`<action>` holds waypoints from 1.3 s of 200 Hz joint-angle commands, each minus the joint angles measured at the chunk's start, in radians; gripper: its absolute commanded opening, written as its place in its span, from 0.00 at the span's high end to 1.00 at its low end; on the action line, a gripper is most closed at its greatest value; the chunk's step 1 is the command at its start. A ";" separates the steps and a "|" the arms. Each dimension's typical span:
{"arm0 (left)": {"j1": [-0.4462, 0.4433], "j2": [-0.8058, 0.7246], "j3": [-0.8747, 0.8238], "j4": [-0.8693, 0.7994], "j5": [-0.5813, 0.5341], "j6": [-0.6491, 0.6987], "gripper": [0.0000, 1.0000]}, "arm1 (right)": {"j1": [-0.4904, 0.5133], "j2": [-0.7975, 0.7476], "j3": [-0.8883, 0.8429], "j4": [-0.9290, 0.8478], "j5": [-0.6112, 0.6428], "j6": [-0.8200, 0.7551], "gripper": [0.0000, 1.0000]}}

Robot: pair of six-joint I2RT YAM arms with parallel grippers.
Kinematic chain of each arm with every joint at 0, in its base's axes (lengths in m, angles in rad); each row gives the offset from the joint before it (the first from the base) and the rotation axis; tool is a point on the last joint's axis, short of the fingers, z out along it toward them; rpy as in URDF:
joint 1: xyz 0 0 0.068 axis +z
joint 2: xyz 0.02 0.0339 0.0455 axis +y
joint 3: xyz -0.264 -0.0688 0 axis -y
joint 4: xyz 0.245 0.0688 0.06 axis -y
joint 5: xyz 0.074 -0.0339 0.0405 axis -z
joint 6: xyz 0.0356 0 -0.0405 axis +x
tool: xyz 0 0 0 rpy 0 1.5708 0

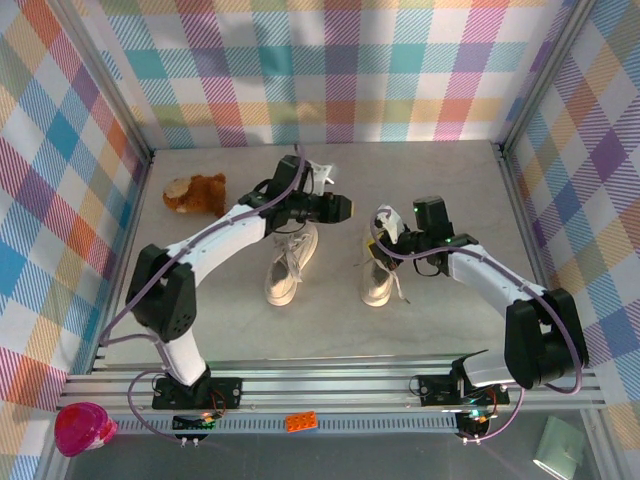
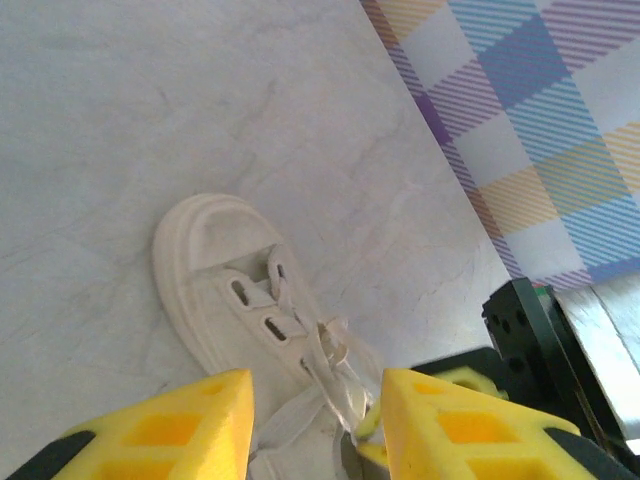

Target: Tie the shoes

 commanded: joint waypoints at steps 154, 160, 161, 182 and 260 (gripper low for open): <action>-0.087 0.140 0.007 0.105 0.188 -0.044 0.61 | 0.014 -0.016 -0.005 -0.010 0.012 -0.058 1.00; -0.089 0.143 0.007 0.101 0.187 -0.042 0.61 | 0.015 -0.016 -0.006 -0.010 0.013 -0.058 1.00; -0.090 0.144 0.006 0.101 0.186 -0.042 0.61 | 0.015 -0.016 -0.006 -0.011 0.013 -0.059 1.00; -0.096 0.153 0.012 0.086 0.186 -0.040 0.61 | 0.015 -0.017 -0.007 -0.009 0.019 -0.056 1.00; -0.105 0.150 0.045 0.005 0.146 0.015 1.00 | 0.014 -0.026 -0.014 0.000 0.038 -0.027 1.00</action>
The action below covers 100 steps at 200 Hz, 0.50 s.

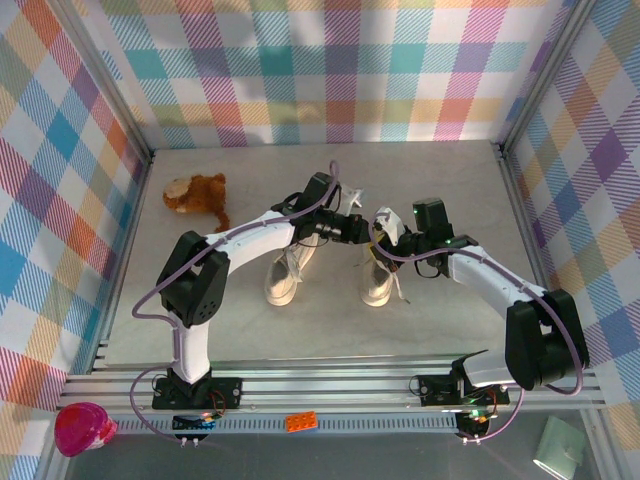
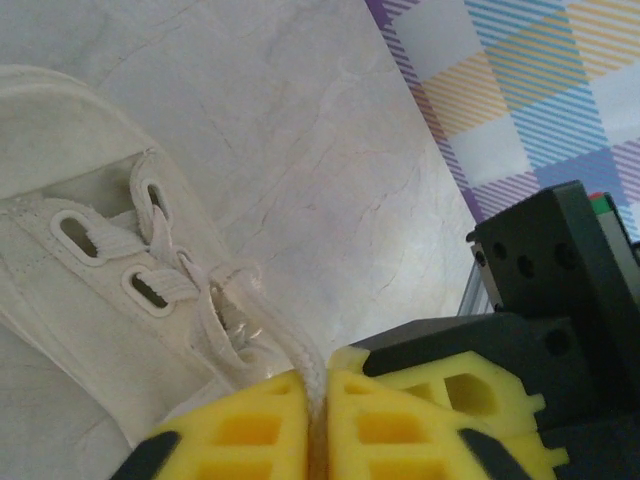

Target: Tie the shoes

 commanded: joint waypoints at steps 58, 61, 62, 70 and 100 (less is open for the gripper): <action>-0.012 -0.049 0.093 -0.222 -0.135 0.170 1.00 | -0.004 -0.166 0.017 -0.100 0.110 0.258 0.40; -0.012 -0.049 0.097 -0.230 -0.141 0.175 1.00 | -0.010 -0.175 0.023 -0.121 0.115 0.282 0.40; -0.011 -0.049 0.097 -0.233 -0.141 0.177 1.00 | -0.012 -0.178 0.027 -0.127 0.115 0.289 0.40; -0.012 -0.049 0.102 -0.245 -0.150 0.188 1.00 | -0.031 -0.202 0.046 -0.177 0.108 0.353 0.39; -0.013 -0.053 0.106 -0.256 -0.173 0.196 1.00 | -0.109 -0.231 0.087 -0.347 0.174 0.493 0.37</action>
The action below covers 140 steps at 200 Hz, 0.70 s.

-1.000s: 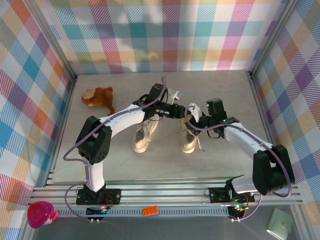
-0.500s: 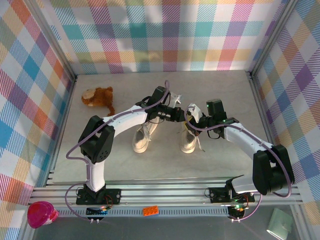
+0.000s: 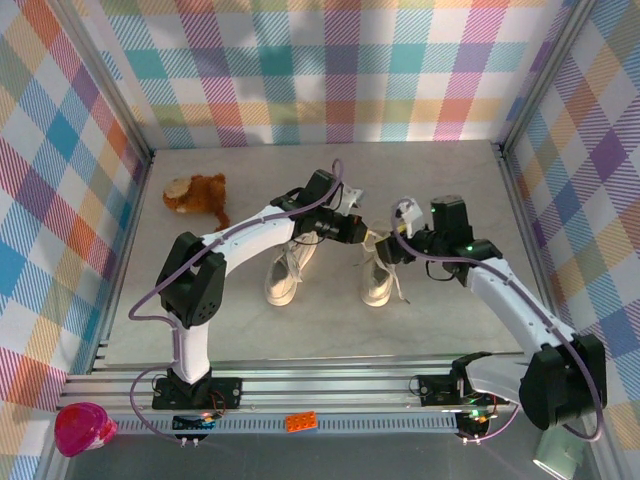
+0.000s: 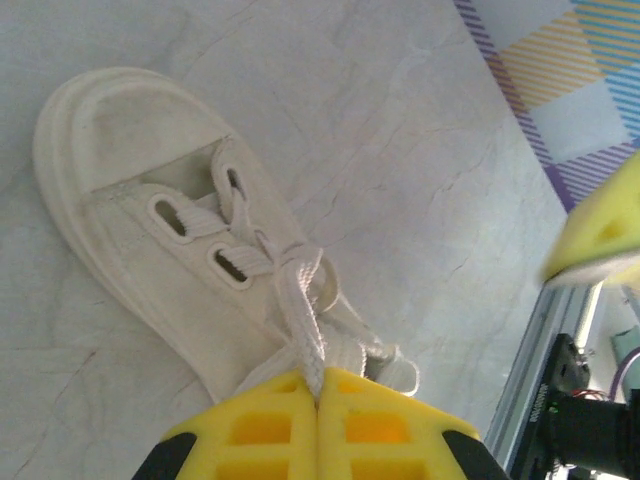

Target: Tie the shoes

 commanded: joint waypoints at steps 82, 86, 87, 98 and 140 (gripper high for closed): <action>-0.068 -0.090 0.093 -0.185 -0.152 0.214 1.00 | -0.199 0.254 -0.097 -0.093 -0.051 0.427 0.58; -0.071 -0.092 0.095 -0.187 -0.156 0.221 1.00 | -0.197 0.262 -0.107 -0.073 -0.064 0.430 0.59; -0.072 -0.092 0.095 -0.188 -0.156 0.223 1.00 | -0.197 0.264 -0.109 -0.069 -0.067 0.430 0.60; -0.078 -0.092 0.105 -0.198 -0.165 0.236 1.00 | -0.188 0.288 -0.128 -0.019 -0.097 0.436 0.62; -0.079 -0.075 0.163 -0.242 -0.184 0.268 1.00 | -0.139 0.386 -0.182 0.134 -0.213 0.468 0.70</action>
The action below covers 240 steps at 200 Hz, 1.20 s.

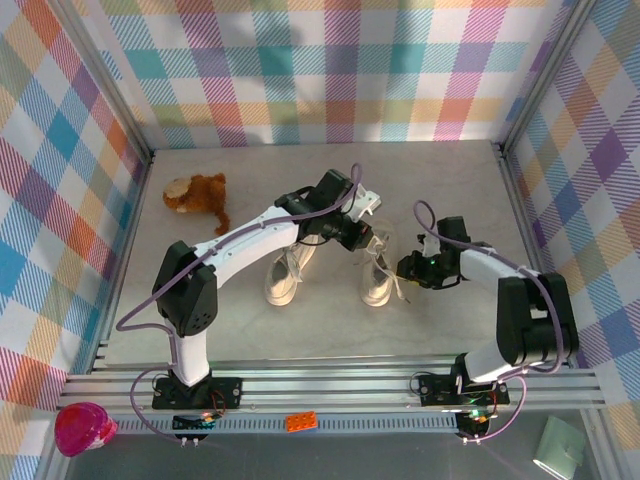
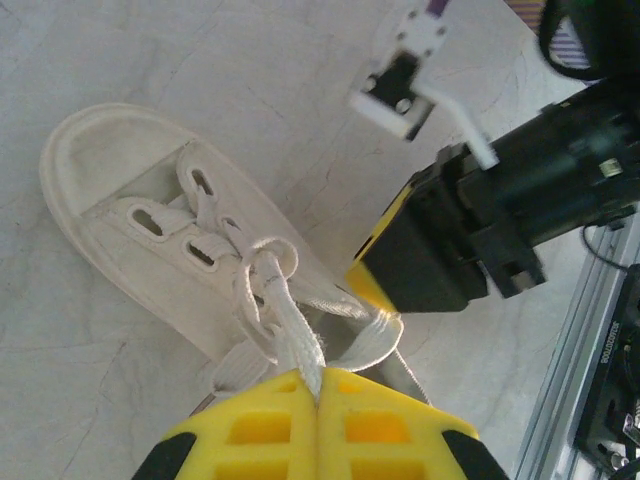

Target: Tie the shoes

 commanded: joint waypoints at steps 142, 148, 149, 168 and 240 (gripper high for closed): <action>0.002 0.035 0.130 -0.151 -0.070 0.093 1.00 | 0.034 -0.053 0.168 -0.056 -0.084 -0.019 0.60; 0.002 0.035 0.133 -0.154 -0.070 0.096 1.00 | 0.034 -0.050 0.179 -0.046 -0.092 -0.021 0.60; 0.003 0.035 0.133 -0.154 -0.070 0.096 1.00 | 0.034 -0.049 0.181 -0.044 -0.094 -0.022 0.60; 0.006 0.041 0.143 -0.160 -0.061 0.101 1.00 | 0.036 -0.024 0.217 -0.011 -0.123 -0.031 0.59; 0.041 0.054 0.147 -0.156 -0.020 0.093 1.00 | 0.062 0.159 0.350 -0.023 -0.222 -0.097 0.58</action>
